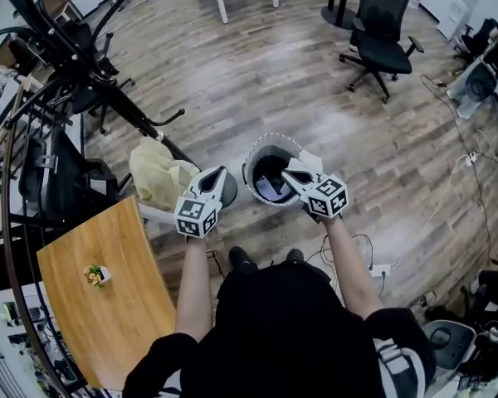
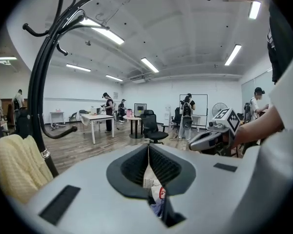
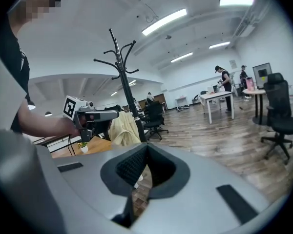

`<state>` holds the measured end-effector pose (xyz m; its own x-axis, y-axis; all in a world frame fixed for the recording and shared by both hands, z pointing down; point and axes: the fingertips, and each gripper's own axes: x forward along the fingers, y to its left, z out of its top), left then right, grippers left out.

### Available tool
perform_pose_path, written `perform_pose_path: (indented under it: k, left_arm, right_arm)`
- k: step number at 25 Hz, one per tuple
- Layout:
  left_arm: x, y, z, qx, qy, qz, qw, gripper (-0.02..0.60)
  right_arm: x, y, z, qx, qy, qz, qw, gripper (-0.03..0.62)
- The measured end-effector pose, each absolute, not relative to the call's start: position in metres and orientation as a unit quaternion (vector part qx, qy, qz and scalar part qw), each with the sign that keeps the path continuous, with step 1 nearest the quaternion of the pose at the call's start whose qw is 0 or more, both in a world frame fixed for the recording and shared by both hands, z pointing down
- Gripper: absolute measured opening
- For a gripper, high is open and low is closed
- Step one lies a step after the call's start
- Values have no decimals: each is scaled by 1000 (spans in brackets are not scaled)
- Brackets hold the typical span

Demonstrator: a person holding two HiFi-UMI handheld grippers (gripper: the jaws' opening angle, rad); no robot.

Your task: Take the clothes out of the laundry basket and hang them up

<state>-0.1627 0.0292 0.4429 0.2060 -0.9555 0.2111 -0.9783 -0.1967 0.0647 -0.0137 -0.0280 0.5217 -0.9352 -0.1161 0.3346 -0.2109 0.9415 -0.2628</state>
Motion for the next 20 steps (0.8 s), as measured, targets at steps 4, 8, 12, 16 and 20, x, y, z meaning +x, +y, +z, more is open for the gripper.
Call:
perform_pose_path:
  k: [4,8,12,16,20]
  left_arm:
    - [-126,16,448,778,-617,58,98,23]
    - [-92,8,457,783,-609,56,108,23]
    - [-59,-1,463,791,-599,56,113,23]
    - [-34,-8,460,803,-583,22,121,23]
    - [-16,-15,460,810,-573,18,124,25]
  right_arm:
    - [32,-40,525,107,-969,155,159,8]
    - [69,-49,524,123,-968,153,157,8]
    - [101,-55,527,135,-967,146,160,8]
    - [128,-60,532,147,-965,139,166,8]
    - [148,-63,533,158,-965,132,164,30]
